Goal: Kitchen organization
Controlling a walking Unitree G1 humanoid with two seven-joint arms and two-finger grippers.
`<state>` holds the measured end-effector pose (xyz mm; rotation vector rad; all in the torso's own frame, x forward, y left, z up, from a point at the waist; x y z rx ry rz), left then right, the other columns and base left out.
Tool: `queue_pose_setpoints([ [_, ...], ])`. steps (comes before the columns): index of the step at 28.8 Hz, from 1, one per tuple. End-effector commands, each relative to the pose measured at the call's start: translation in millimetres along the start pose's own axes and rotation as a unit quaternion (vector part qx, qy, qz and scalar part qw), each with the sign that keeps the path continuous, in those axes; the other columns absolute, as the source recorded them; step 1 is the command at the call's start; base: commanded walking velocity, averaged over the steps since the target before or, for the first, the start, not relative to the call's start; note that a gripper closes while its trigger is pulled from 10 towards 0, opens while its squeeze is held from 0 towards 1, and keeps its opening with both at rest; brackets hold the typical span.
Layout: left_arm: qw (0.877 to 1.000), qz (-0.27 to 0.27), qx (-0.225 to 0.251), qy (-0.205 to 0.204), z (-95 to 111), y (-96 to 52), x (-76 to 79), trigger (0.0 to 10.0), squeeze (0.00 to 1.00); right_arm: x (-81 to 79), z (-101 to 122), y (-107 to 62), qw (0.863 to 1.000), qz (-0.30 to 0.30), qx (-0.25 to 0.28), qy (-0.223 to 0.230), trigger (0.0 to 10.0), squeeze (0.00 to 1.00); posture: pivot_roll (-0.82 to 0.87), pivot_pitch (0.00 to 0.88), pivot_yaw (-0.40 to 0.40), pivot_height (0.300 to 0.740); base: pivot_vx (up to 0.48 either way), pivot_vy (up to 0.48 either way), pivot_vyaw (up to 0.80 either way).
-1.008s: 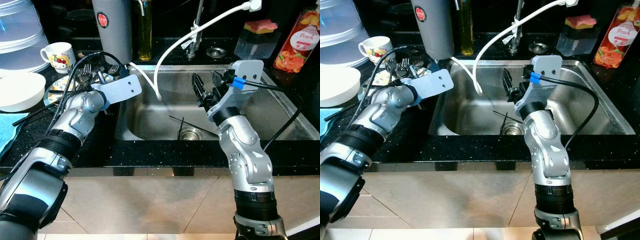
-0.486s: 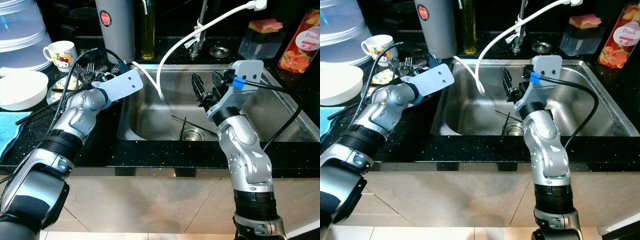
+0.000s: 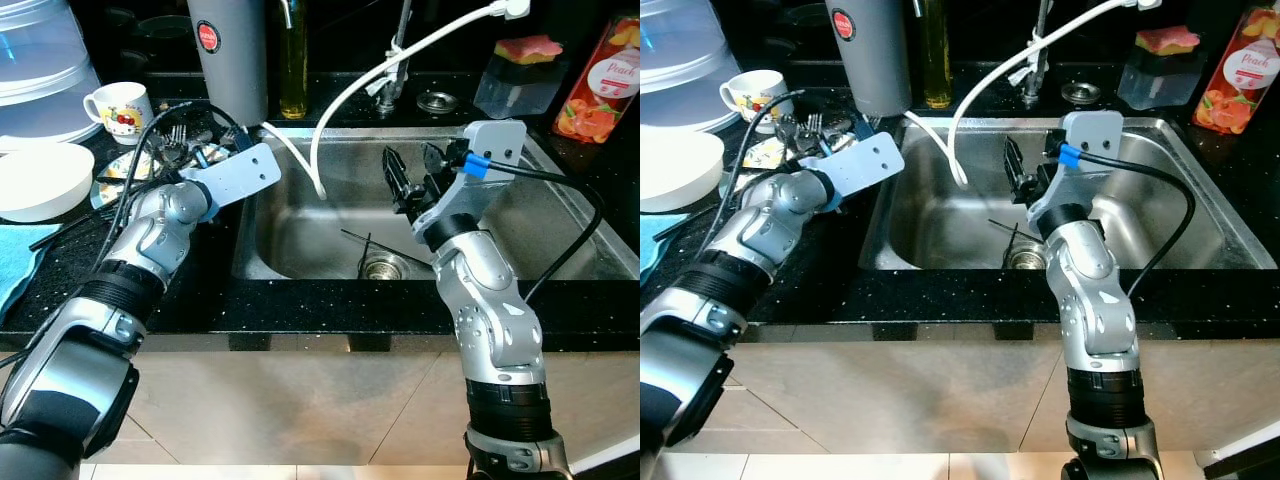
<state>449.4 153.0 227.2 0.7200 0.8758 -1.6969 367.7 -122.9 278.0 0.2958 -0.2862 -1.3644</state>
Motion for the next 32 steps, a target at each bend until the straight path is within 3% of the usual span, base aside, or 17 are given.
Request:
queue_pose_setpoints([
  [1, 0.999, -0.008, -0.038, -0.008, -24.2, -1.8, 3.8, 0.0, 0.0, -2.6, -0.5, -0.1, 1.0, 0.003, 0.001, 0.007, 10.0, 0.0, 0.06, 0.101, 0.033, 0.74, 0.0, 0.0, 0.0],
  [11, 1.0, -0.005, -0.017, -0.007, -12.6, -0.6, 4.8, 0.0, 0.0, -3.5, -0.7, -0.2, 1.0, 0.003, 0.001, 0.008, 10.0, 0.0, 0.06, 0.101, 0.034, 0.74, 0.0, 0.0, 0.0],
  [12, 1.0, 0.0, -0.008, -0.01, -7.2, -0.5, 3.2, 10.0, 0.0, -3.6, -0.8, -0.3, 1.0, 0.003, 0.0, 0.008, 10.0, 0.0, 0.06, 0.101, 0.034, 0.74, 0.0, 0.0, 0.0],
  [13, 1.0, 0.015, 0.018, -0.019, 5.3, -0.8, -2.3, 10.0, 0.0, -3.9, -0.9, -0.3, 1.0, 0.003, 0.0, 0.008, 10.0, 0.0, 0.06, 0.102, 0.035, 0.74, 0.0, 0.0, 0.0],
  [22, 0.992, 0.049, 0.084, -0.079, 44.7, -7.1, -24.9, 10.0, 0.0, -4.4, -1.0, -0.2, 1.0, 0.003, 0.0, 0.01, 10.0, 0.0, 0.06, 0.102, 0.036, 0.74, 0.0, 0.0, 0.0],
  [27, 0.987, 0.035, 0.108, -0.117, 59.8, -10.1, -24.9, 10.0, 0.0, -4.4, -1.1, -0.1, 1.0, 0.003, 0.0, 0.01, 10.0, 0.0, 0.06, 0.102, 0.037, 0.74, 0.0, 0.0, 0.0],
  [28, 0.981, 0.03, 0.117, -0.152, 65.5, -10.7, -25.0, 10.0, 0.0, -4.3, -1.1, 0.0, 1.0, 0.002, 0.001, 0.01, 10.0, 0.0, 0.06, 0.102, 0.037, 0.74, 0.0, 0.0, 0.0],
  [32, 0.979, 0.034, 0.117, -0.165, 67.0, -11.2, -27.5, 10.0, 0.0, -4.1, -1.1, -0.1, 1.0, 0.002, 0.001, 0.01, 10.0, 0.0, 0.06, 0.101, 0.039, 0.74, 0.0, 0.0, 0.0],
])
Point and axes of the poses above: a point about 5 cm out from each wrist's last joint towards the gripper, its own y axis pointing out of the wrist towards the gripper, its own z axis along the axis of the wrist's last joint, x = y × z, the point moved 5 cm from there along y, pointing out of the wrist towards the gripper, and after that the axes turned 6 degrees about -y, right-handed, at the moved point
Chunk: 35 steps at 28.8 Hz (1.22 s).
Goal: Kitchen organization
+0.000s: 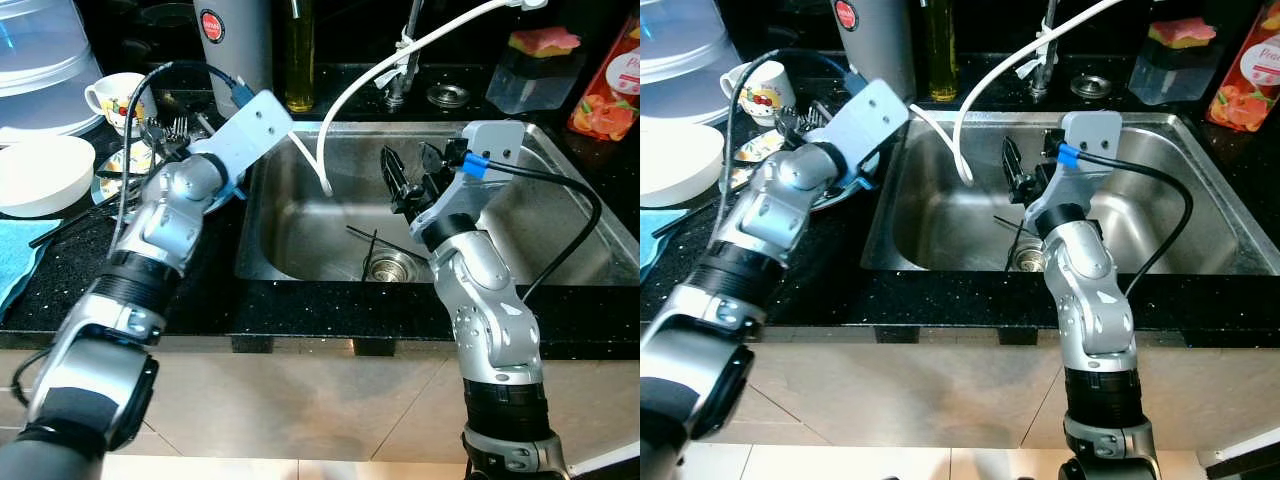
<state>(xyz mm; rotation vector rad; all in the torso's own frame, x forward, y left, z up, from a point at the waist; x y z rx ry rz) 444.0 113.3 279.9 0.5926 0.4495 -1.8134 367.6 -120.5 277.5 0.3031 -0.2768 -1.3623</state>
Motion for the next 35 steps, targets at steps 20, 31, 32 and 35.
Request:
queue_pose_setpoints([
  [20, 0.933, -0.044, 0.168, -0.316, 64.8, 3.7, 31.5, 10.0, 0.0, 1.3, 3.4, -1.4, 1.0, -0.011, 0.012, 0.01, 10.0, 0.0, 0.04, 0.088, 0.038, 0.74, 0.0, 0.0, 0.0],
  [31, 0.895, -0.066, 0.082, -0.434, 33.0, 30.4, 64.8, 10.0, 0.0, 22.1, 25.7, -5.0, 0.995, -0.076, 0.061, 0.007, 10.0, 0.0, 0.01, 0.075, 0.043, 0.74, 0.0, 0.0, 0.0],
  [32, 0.895, -0.066, 0.082, -0.434, 33.0, 30.4, 64.8, 10.0, 0.0, 22.1, 25.7, -5.0, 0.995, -0.076, 0.061, 0.007, 10.0, 0.0, 0.01, 0.075, 0.043, 0.74, 0.0, 0.0, 0.0],
  [35, 0.886, -0.079, 0.08, -0.45, 31.3, 30.3, 70.7, 10.0, 0.08, 25.5, 26.0, -6.9, 0.995, -0.084, 0.059, -0.019, 10.0, 0.0, 0.01, 0.077, 0.046, 0.74, 0.0, 0.0, 0.0],
])
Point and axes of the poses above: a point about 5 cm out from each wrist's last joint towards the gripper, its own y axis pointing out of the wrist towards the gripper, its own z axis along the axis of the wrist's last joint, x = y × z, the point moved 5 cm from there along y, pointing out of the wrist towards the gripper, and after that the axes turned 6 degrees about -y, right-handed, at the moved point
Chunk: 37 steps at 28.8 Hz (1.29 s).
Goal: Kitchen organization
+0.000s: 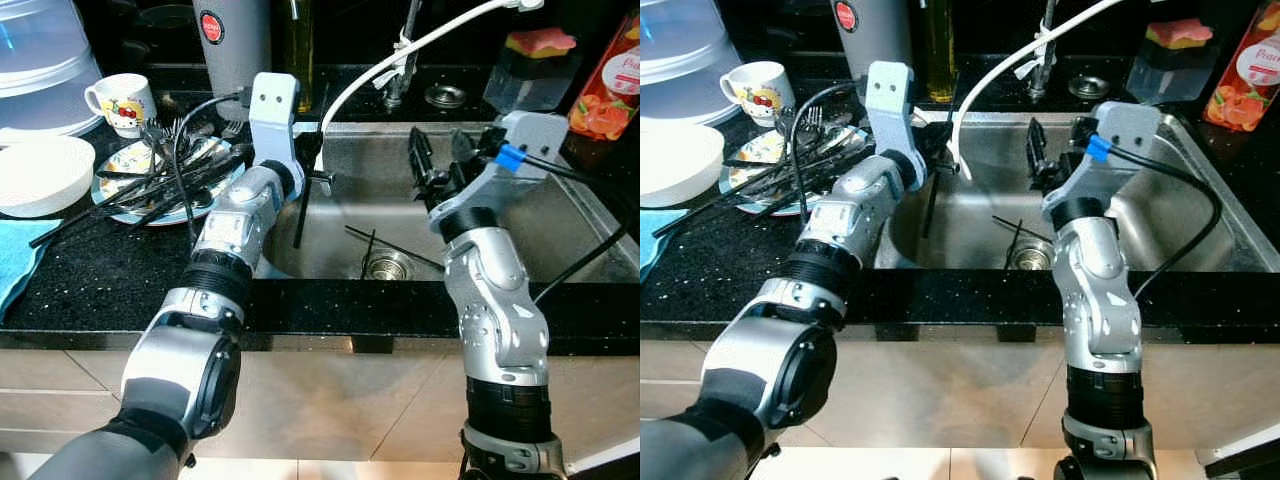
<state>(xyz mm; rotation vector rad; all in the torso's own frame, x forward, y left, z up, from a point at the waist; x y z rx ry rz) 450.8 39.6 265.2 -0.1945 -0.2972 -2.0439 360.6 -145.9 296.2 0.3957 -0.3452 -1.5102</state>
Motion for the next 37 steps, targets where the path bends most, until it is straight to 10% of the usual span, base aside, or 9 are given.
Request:
queue_pose_setpoints([
  [1, 1.0, -0.013, -0.01, -0.018, -6.9, 1.8, 6.5, 10.0, 1.0, 2.8, 4.8, -2.4, 1.0, -0.008, 0.011, -0.013, 10.0, 0.0, 0.01, 0.079, 0.045, 0.74, 0.0, 0.0, 0.0],
  [8, 1.0, -0.012, 0.007, -0.022, -3.0, -0.6, 4.0, 10.0, 1.0, 5.8, 2.2, -2.2, 0.999, -0.022, 0.008, -0.027, 10.0, 0.0, 0.01, 0.086, 0.042, 0.74, 0.0, 0.0, 0.0],
  [9, 1.0, 0.004, 0.007, 0.022, 0.0, -2.5, 0.4, 10.0, 0.0, 5.1, 1.5, -3.0, 0.999, -0.023, 0.007, -0.025, 10.0, 0.0, 0.02, 0.087, 0.044, 0.74, 0.0, 0.0, 0.0],
  [15, 0.983, -0.009, -0.066, 0.169, -13.1, -13.6, 5.5, 10.0, 0.0, 6.1, 0.6, -5.4, 0.999, -0.025, 0.006, -0.024, 10.0, 0.0, 0.04, 0.092, 0.047, 0.74, 0.0, 0.0, 0.0],
  [21, 0.971, 0.002, -0.091, 0.221, -7.3, -22.0, 14.0, 10.0, 0.0, 5.5, -2.0, -6.6, 0.999, -0.023, 0.001, -0.024, 10.0, 0.0, 0.05, 0.093, 0.044, 0.74, 0.0, 0.0, 0.0],
  [25, 0.983, 0.008, -0.031, 0.182, 13.1, -28.8, 21.5, 10.0, 0.0, 4.9, -3.3, -8.0, 0.999, -0.022, -0.001, -0.023, 10.0, 0.0, 0.06, 0.09, 0.044, 0.74, 0.0, 0.0, 0.0],
  [32, 0.975, 0.055, -0.109, 0.187, -2.2, -34.5, -3.6, 10.0, 0.0, 3.9, -2.4, -7.4, 1.0, -0.02, 0.0, -0.021, 10.0, 0.0, 0.06, 0.091, 0.04, 0.74, 0.0, 0.0, 0.0],
  [34, 0.933, 0.076, -0.136, 0.324, -6.5, -39.8, -14.4, 10.0, 0.0, 4.6, -2.6, -7.6, 1.0, -0.021, -0.002, -0.022, 10.0, 0.0, 0.06, 0.092, 0.034, 0.74, 0.0, 0.0, 0.0],
  [37, 0.911, 0.087, -0.149, 0.374, -8.3, -42.4, -20.6, 10.0, 0.0, 4.6, -2.7, -7.5, 1.0, -0.02, -0.002, -0.021, 10.0, 0.0, 0.06, 0.092, 0.033, 0.74, 0.0, 0.0, 0.0],
])
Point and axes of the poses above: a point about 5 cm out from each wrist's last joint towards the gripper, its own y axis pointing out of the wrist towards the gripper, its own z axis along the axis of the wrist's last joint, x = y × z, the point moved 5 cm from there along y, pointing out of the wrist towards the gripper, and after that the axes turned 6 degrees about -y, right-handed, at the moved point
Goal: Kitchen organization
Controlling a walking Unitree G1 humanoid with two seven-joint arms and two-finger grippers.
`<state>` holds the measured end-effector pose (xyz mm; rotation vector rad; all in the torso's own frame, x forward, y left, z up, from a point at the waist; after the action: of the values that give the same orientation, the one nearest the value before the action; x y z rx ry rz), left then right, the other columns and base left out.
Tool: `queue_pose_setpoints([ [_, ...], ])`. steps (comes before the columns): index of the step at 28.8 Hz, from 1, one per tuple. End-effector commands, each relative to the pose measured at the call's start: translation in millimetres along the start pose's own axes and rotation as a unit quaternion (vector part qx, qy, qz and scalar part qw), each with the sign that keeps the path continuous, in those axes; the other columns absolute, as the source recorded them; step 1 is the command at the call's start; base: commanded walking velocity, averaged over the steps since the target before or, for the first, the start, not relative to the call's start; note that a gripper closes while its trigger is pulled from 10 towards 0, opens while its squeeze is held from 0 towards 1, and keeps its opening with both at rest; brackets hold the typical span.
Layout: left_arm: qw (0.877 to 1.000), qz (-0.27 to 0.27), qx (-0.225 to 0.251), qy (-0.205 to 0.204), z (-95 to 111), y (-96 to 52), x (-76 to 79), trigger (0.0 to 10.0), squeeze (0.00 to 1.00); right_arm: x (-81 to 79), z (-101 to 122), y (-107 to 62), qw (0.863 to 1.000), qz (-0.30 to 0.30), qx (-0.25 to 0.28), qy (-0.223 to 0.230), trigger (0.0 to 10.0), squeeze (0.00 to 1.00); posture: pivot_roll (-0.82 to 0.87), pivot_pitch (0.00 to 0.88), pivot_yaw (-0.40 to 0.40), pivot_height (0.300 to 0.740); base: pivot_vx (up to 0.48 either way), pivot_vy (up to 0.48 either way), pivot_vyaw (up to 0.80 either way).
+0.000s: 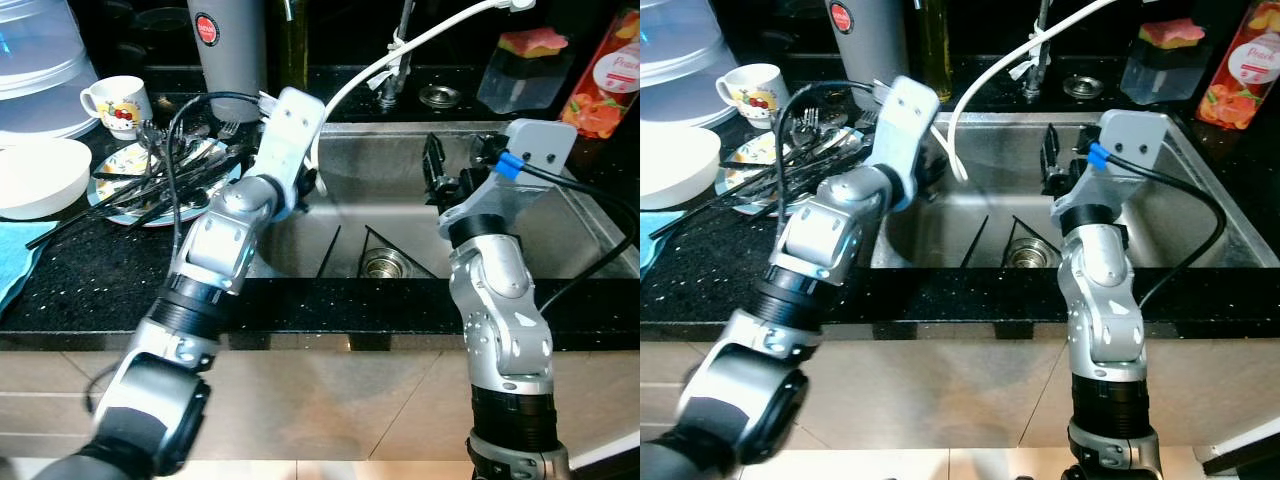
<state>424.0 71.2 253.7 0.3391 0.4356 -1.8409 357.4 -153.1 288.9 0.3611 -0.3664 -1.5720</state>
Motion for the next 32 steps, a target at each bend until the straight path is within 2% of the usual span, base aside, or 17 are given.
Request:
queue_pose_setpoints([
  [1, 0.998, 0.036, -0.028, 0.038, -12.9, 0.9, -12.0, 10.0, 0.0, -3.2, 1.6, -1.1, 1.0, 0.007, 0.004, 0.002, 10.0, 0.0, 0.05, 0.089, 0.034, 0.74, 0.0, 0.0, 0.0],
  [3, 0.997, 0.051, -0.033, 0.045, -14.6, 1.8, -18.0, 10.0, 0.0, -3.3, 1.3, -1.0, 1.0, 0.007, 0.003, 0.001, 10.0, 0.0, 0.05, 0.087, 0.033, 0.74, 0.0, 0.0, 0.0],
  [4, 0.993, 0.079, -0.038, 0.078, -15.8, 3.4, -30.3, 10.0, 0.0, -3.7, 1.4, -0.1, 1.0, 0.008, 0.004, 0.002, 10.0, 0.0, 0.05, 0.086, 0.033, 0.74, 0.0, 0.0, 0.0],
  [8, 0.988, 0.093, -0.059, 0.106, -22.8, 5.4, -40.3, 10.0, 0.0, -4.5, 1.3, 0.6, 1.0, 0.008, 0.005, 0.003, 10.0, 0.0, 0.06, 0.083, 0.036, 0.74, 0.0, 0.0, 0.0],
  [17, 0.985, 0.119, -0.075, 0.098, -23.6, 6.2, -54.7, 10.0, 0.0, -6.1, 0.7, 0.8, 1.0, 0.01, 0.003, 0.005, 10.0, 0.0, 0.06, 0.084, 0.033, 0.74, 0.0, 0.0, 0.0],
  [20, 0.982, 0.133, -0.075, 0.11, -21.7, 7.3, -62.2, 10.0, 0.0, -6.5, 0.8, 0.9, 1.0, 0.011, 0.003, 0.005, 10.0, 0.0, 0.05, 0.085, 0.033, 0.74, 0.0, 0.0, 0.0],
  [21, 0.981, 0.14, -0.073, 0.114, -20.6, 7.5, -65.7, 9.9, 0.0, -6.5, 0.9, 0.9, 1.0, 0.011, 0.003, 0.005, 10.0, 0.0, 0.05, 0.084, 0.033, 0.74, 0.0, 0.0, 0.0],
  [22, 0.979, 0.145, -0.073, 0.121, -20.2, 7.7, -69.2, 8.8, 0.0, -6.1, 1.0, 0.9, 1.0, 0.011, 0.003, 0.005, 10.0, 0.0, 0.05, 0.083, 0.033, 0.74, 0.0, 0.0, 0.0],
  [23, 0.978, 0.149, -0.074, 0.127, -20.7, 7.3, -71.6, 8.7, 0.0, -5.9, 0.9, 0.8, 1.0, 0.01, 0.003, 0.005, 10.0, 0.0, 0.05, 0.086, 0.035, 0.74, 0.0, 0.0, 0.0],
  [25, 0.977, 0.152, -0.075, 0.13, -21.2, 7.1, -73.1, 8.7, 0.0, -5.8, 0.8, 0.8, 1.0, 0.01, 0.003, 0.005, 10.0, 0.0, 0.05, 0.086, 0.035, 0.74, 0.0, 0.0, 0.0],
  [27, 0.976, 0.145, -0.091, 0.132, -28.6, 6.9, -74.4, 9.8, 0.0, -5.6, 0.3, 0.7, 1.0, 0.01, 0.002, 0.006, 10.0, 0.0, 0.05, 0.086, 0.035, 0.74, 0.0, 0.0, 0.0],
  [28, 0.976, 0.14, -0.098, 0.132, -32.6, 6.8, -73.8, 10.0, 0.0, -5.7, 0.2, 0.7, 1.0, 0.01, 0.002, 0.006, 10.0, 0.0, 0.05, 0.086, 0.035, 0.74, 0.0, 0.0, 0.0],
  [30, 0.977, 0.126, -0.108, 0.135, -38.8, 7.1, -70.6, 10.0, 0.0, -6.4, 0.0, 0.8, 1.0, 0.011, 0.002, 0.006, 10.0, 0.0, 0.06, 0.09, 0.033, 0.74, 0.0, 0.0, 0.0],
  [32, 0.977, 0.093, -0.126, 0.144, -49.9, 6.6, -60.9, 10.0, 0.0, -7.2, -0.1, 1.1, 1.0, 0.013, 0.001, 0.007, 10.0, 0.0, 0.06, 0.09, 0.032, 0.74, 0.0, 0.0, 0.0],
])
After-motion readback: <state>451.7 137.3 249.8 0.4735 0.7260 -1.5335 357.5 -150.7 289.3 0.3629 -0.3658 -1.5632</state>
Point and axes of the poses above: a point about 5 cm out from each wrist's last joint towards the gripper, its own y axis pointing out of the wrist towards the gripper, its own z axis along the axis of the wrist's last joint, x = y × z, the point moved 5 cm from there along y, pointing out of the wrist towards the gripper, and after that the axes turned 6 degrees about -y, right-handed, at the moved point
